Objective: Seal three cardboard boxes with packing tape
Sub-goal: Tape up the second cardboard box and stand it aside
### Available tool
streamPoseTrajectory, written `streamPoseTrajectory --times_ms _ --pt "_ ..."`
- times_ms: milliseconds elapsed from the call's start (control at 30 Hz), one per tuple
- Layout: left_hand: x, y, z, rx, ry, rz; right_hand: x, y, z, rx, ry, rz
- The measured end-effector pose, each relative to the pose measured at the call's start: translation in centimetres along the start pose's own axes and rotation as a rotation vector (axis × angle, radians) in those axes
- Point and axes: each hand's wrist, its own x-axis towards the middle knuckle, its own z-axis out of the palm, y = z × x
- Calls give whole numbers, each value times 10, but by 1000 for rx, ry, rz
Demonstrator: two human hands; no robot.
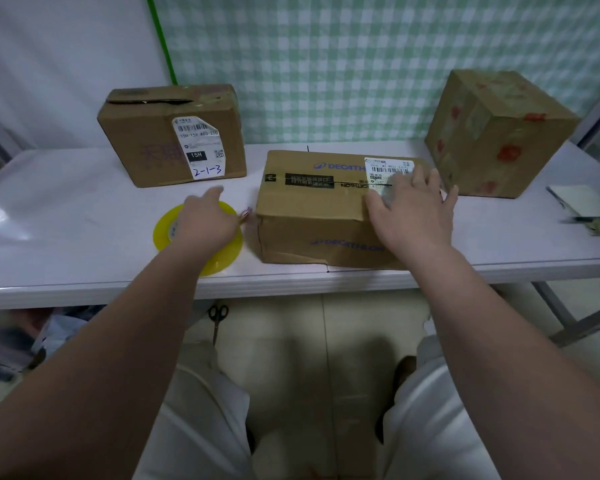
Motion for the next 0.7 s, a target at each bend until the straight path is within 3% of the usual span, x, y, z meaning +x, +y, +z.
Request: streamPoseTrajectory --times_ms 100,267,500,700 --pt "-1 -14 12 272 -184 28 -5 -18 -4 40 9 -86" --pt "0 -13 15 303 -75 104 -10 -40 -18 175 45 -223" --pt "-15 5 -36 10 79 155 -8 -75 -35 451 18 -302" --pt "-38 27 -81 -290 58 284 1 -118 -50 925 -307 -234"
